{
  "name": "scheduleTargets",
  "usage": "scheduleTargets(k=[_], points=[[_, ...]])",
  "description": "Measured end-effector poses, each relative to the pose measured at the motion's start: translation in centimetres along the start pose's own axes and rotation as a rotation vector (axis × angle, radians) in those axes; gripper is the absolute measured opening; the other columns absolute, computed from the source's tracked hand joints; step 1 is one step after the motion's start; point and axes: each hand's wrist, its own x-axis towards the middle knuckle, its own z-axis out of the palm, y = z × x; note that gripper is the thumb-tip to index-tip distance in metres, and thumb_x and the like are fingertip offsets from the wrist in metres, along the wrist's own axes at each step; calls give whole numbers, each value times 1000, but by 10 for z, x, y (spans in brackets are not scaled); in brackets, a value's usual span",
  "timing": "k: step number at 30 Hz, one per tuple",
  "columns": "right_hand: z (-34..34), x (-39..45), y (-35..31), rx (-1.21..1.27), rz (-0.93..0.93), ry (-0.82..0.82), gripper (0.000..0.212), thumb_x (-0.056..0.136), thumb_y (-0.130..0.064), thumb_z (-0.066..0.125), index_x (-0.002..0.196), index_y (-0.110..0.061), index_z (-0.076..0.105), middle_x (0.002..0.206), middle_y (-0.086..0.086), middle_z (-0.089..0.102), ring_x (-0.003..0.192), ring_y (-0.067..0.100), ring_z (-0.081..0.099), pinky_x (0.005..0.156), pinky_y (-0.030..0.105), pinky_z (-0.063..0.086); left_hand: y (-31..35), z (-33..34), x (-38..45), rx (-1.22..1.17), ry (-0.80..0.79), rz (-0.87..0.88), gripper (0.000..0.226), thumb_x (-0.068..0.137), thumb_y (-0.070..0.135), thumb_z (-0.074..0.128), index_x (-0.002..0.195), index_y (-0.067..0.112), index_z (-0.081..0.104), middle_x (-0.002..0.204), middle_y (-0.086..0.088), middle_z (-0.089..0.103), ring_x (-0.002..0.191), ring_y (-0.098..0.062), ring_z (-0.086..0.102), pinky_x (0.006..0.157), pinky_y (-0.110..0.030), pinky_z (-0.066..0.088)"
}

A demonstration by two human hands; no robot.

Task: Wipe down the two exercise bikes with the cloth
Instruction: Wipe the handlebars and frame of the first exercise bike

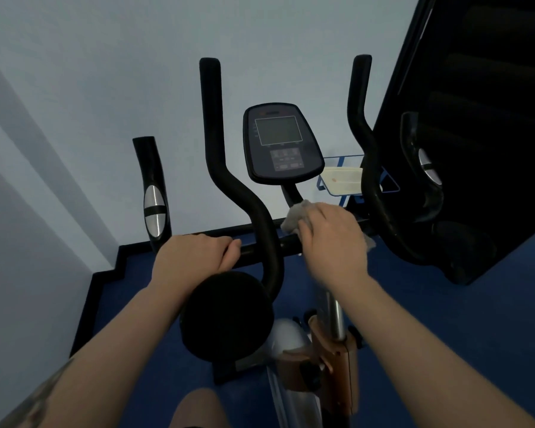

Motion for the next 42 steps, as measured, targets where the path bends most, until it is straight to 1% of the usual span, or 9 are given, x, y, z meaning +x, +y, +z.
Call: scheduleTargets(k=[7,12,14,17,21,27,34,39,42], points=[[-8,65,8,128,223,-482,32,99,-32,38,99,-12,63,106,9,63,96,26,56,72,32,36,-2,1,0,2,-10,-12,46,97,46,35,70,21,63,45,9,33,45,-24,55,44,-25,20],[-1,-11,-2,68,46,102,22,95,-20,54,108,-6,65,104,9,64,97,26,57,88,38,46,-3,-3,3,15,66,51,45,90,38,40,53,18,56,34,3,40,25,-21,41,38,-16,20],[-1,-10,2,89,7,129,22,95,-22,54,106,-7,66,103,9,64,98,26,57,87,37,46,-2,-2,3,25,74,45,45,88,38,38,51,19,54,33,2,40,24,-21,40,39,-16,18],[-3,33,6,136,191,-187,26,97,-32,41,89,-18,61,92,2,59,90,24,57,67,32,35,-3,2,1,32,66,28,45,92,37,45,53,19,57,36,3,42,27,-21,43,39,-18,20],[-9,69,1,81,256,-507,25,94,-29,44,104,-16,63,107,7,62,95,26,56,72,33,36,-5,7,0,14,8,-6,48,96,49,27,73,23,60,49,7,41,49,-24,58,46,-27,29],[-3,-18,-1,70,18,152,23,95,-21,53,107,-5,64,102,10,63,96,27,56,86,39,45,-4,7,-1,-5,10,14,51,95,49,24,77,21,63,51,6,41,51,-25,58,48,-28,28],[-10,73,4,4,150,-577,31,98,-31,41,115,-13,60,121,7,60,105,27,55,77,33,38,-5,3,1,-11,-62,-16,53,97,53,20,83,25,63,57,5,52,58,-22,61,50,-29,31],[-5,-18,-3,86,86,81,31,98,-25,45,116,-8,63,117,8,62,110,25,56,95,34,43,-5,2,2,6,-55,45,38,94,45,42,69,23,60,44,10,32,40,-20,53,42,-23,21],[-3,-26,6,135,6,168,32,98,-22,47,119,-3,61,118,13,60,112,28,54,98,40,46,-4,1,1,-11,-15,52,33,85,32,66,56,18,58,37,7,31,26,-20,41,40,-15,17]])
